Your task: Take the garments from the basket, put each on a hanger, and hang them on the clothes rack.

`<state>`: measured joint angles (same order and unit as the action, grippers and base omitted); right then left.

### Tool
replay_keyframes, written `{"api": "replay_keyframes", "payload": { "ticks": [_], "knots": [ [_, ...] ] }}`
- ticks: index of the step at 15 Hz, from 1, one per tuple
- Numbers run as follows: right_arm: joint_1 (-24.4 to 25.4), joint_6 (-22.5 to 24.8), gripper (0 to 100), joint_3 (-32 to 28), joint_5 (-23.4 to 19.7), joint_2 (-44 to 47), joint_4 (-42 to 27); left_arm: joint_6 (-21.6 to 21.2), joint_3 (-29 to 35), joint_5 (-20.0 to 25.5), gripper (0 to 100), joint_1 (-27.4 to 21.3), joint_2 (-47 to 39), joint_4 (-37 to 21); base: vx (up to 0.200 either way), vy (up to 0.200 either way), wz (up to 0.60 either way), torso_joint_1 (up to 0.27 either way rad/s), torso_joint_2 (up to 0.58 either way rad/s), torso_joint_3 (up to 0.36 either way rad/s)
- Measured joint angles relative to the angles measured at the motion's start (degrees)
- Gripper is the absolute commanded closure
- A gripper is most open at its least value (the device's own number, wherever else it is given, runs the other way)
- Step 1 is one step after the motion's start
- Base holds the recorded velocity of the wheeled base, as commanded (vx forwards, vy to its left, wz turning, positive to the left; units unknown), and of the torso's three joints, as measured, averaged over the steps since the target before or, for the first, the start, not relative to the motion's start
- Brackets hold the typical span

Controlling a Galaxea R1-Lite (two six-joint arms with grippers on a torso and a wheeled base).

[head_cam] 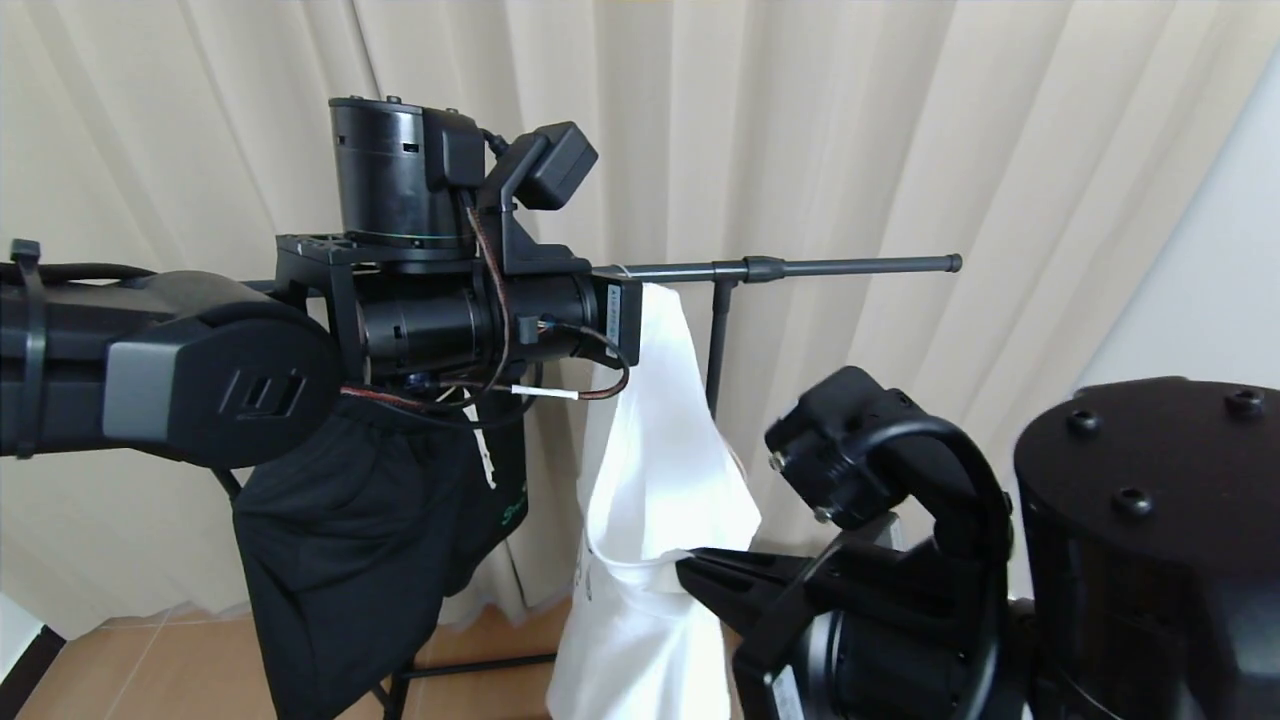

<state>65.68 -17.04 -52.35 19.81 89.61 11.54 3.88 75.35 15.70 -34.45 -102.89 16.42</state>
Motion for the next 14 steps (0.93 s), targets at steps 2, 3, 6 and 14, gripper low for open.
{"api": "replay_keyframes", "payload": {
  "ticks": [2, 3, 6, 14],
  "knots": [
    [0.91, -4.88, 100, -3.16, 0.09, 2.72, 1.07, 0.02, 0.39, 0.5, 100, -0.02, -0.34, -0.06, 0.0, 0.0, 0.0, 0.0, 0.0, 0.0],
    [1.02, -5.29, 100, -3.9, 0.13, 3.46, 1.07, 0.04, 0.52, 0.52, 100, -0.02, -0.45, -0.09, 0.0, 0.0, 0.0, 0.0, 0.0, 0.0],
    [0.99, -4.9, 100, -3.99, 0.3, 4.51, 0.35, 0.13, 0.41, 0.3, 100, 0.0, -0.45, -0.15, 0.0, 0.0, 0.0, 0.0, 0.0, 0.0],
    [-13.02, 17.2, 100, 4.58, 0.2, 0.29, 0.72, 0.09, -0.66, -7.25, 100, 3.0, 3.24, -10.51, 0.0, 0.0, 0.0, 0.0, 0.0, 0.0]
  ]
}}
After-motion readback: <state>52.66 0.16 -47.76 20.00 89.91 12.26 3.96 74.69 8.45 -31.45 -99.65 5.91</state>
